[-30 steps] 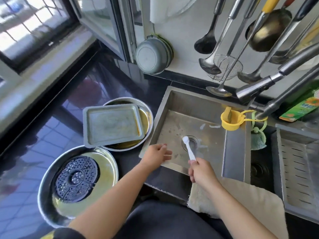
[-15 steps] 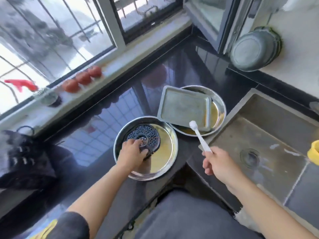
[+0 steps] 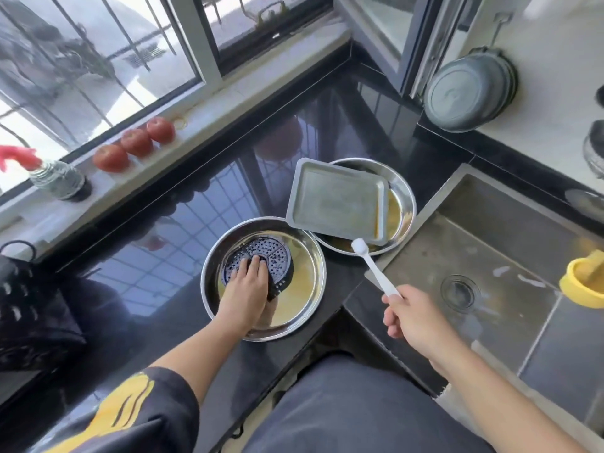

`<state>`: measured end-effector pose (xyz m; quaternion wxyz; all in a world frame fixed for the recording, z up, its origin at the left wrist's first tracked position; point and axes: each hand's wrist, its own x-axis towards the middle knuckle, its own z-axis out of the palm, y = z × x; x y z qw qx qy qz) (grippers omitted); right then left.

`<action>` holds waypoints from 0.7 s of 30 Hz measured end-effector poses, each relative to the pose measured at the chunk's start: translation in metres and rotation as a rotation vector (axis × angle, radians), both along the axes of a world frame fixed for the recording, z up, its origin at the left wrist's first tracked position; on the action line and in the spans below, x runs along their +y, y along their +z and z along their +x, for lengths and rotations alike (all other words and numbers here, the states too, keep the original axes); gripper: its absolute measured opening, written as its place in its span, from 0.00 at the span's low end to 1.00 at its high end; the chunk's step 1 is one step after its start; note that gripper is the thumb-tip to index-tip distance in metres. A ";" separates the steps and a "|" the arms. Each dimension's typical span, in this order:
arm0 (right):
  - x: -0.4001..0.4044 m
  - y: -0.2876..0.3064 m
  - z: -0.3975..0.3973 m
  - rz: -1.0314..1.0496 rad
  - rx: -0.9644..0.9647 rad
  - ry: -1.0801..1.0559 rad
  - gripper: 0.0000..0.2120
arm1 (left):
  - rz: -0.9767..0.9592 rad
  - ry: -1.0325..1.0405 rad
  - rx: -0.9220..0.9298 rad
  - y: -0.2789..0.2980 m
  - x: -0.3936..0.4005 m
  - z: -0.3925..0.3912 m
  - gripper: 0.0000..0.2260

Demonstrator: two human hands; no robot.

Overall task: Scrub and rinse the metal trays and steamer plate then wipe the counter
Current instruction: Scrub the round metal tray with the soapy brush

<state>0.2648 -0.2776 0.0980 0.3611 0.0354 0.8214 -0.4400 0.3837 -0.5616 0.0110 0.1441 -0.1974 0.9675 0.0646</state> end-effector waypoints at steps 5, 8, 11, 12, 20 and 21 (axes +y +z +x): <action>0.010 -0.002 -0.002 -0.025 0.011 -0.016 0.10 | 0.166 0.283 0.372 0.037 0.016 -0.001 0.16; 0.014 -0.003 -0.004 -0.056 0.005 -0.044 0.11 | 0.370 0.652 0.535 0.063 0.030 0.006 0.05; 0.020 -0.004 -0.007 -0.084 -0.012 -0.088 0.11 | 0.671 0.981 0.713 0.075 0.038 0.013 0.07; 0.021 -0.004 -0.008 -0.091 -0.018 -0.102 0.11 | 0.867 1.116 0.820 0.076 0.037 0.012 0.07; 0.033 0.002 -0.013 -0.134 -0.017 -0.191 0.12 | 1.718 1.507 0.915 0.084 0.021 -0.041 0.11; 0.035 0.003 -0.015 -0.135 -0.013 -0.209 0.12 | 1.678 1.436 0.920 0.088 0.022 -0.054 0.11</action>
